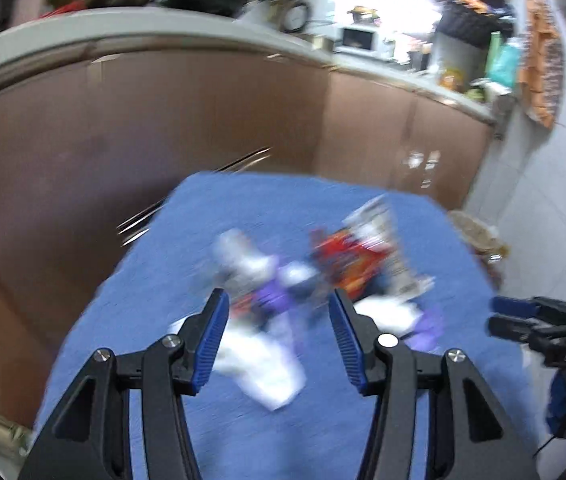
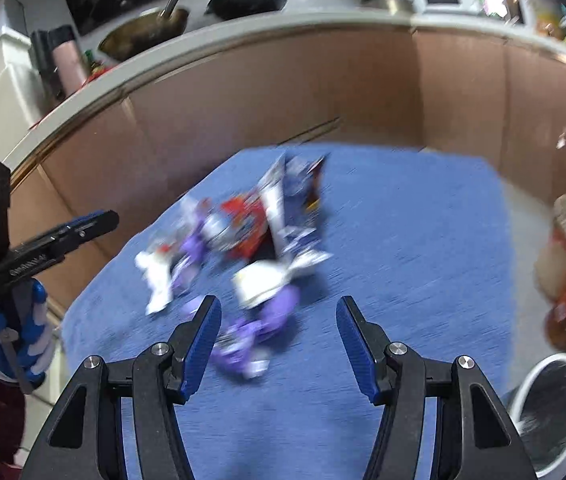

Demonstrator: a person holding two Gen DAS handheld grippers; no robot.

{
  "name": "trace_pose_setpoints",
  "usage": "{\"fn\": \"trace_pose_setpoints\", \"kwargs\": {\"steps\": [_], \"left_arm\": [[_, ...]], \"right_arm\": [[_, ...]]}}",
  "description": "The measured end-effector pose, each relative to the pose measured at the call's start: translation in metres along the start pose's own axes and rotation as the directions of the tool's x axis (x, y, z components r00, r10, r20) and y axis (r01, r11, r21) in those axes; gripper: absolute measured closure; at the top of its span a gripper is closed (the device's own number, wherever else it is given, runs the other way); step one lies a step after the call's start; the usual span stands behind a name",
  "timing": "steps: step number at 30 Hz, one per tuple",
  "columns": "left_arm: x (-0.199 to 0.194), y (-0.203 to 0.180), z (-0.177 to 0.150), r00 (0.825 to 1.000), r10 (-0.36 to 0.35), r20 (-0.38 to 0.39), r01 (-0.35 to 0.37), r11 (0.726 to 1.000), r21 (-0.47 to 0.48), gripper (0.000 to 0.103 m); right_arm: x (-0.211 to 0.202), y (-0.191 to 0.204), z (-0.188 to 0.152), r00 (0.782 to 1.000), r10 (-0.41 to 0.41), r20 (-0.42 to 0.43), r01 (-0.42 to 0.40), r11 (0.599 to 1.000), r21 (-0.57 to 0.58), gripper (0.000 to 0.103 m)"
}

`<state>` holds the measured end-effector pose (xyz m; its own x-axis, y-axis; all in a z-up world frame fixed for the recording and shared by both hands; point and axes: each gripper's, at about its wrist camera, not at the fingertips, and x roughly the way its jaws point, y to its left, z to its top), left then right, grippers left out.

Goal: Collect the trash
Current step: 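Grasp a white tissue with the left gripper while the right gripper grasps a purple bag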

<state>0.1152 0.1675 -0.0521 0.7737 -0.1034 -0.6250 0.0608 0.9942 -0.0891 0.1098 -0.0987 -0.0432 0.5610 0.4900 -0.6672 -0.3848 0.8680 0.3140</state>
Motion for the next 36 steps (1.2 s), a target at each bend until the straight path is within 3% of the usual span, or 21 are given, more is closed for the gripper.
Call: {"fn": "trace_pose_setpoints", "kwargs": {"steps": [5,12,17,19,21,23,24,26,30,36], "left_arm": [[-0.004,0.054,-0.034,0.996,0.052,-0.069,-0.056,0.997,-0.054,0.043],[0.034,0.041,-0.036,0.987,-0.059,-0.15,0.041,0.991,-0.124,0.039],[0.074,0.026,-0.026,0.978,-0.075,-0.193,0.048,0.989,-0.141,0.039],[0.087,0.018,-0.027,0.975,-0.043,-0.219,0.015,0.991,-0.131,0.039],[0.095,0.016,-0.029,0.97,-0.036,-0.24,0.002,0.99,-0.141,0.042],[0.096,0.015,-0.033,0.968,-0.044,-0.247,0.006,0.988,-0.152,0.066],[0.095,0.015,-0.035,0.968,-0.034,-0.248,-0.003,0.989,-0.148,0.07],[0.092,0.015,-0.037,0.967,-0.04,-0.251,0.001,0.988,-0.154,0.091],[0.079,0.017,-0.043,0.97,-0.056,-0.238,0.015,0.985,-0.173,0.096],[0.036,0.009,-0.044,0.981,-0.073,-0.178,0.044,0.986,-0.164,0.097]], "right_arm": [[0.03,0.019,-0.012,0.996,0.029,-0.082,-0.032,0.999,-0.027,0.045],[0.062,0.016,-0.02,0.986,0.059,-0.157,-0.059,0.998,0.01,0.042],[0.073,0.015,-0.019,0.983,0.05,-0.176,-0.051,0.999,-0.002,0.042],[0.076,0.014,-0.018,0.982,0.047,-0.18,-0.049,0.999,-0.007,0.042],[0.08,0.012,-0.017,0.982,0.047,-0.185,-0.049,0.999,-0.007,0.042],[0.083,0.011,-0.016,0.981,0.048,-0.19,-0.05,0.999,-0.006,0.045],[0.085,0.011,-0.016,0.98,0.051,-0.193,-0.053,0.999,-0.008,0.053],[0.089,0.01,-0.017,0.978,0.063,-0.2,-0.065,0.998,-0.005,0.059],[0.087,0.012,-0.017,0.979,0.072,-0.19,-0.075,0.997,-0.011,0.07],[0.06,0.02,-0.018,0.986,0.058,-0.154,-0.065,0.997,-0.042,0.073]]}}
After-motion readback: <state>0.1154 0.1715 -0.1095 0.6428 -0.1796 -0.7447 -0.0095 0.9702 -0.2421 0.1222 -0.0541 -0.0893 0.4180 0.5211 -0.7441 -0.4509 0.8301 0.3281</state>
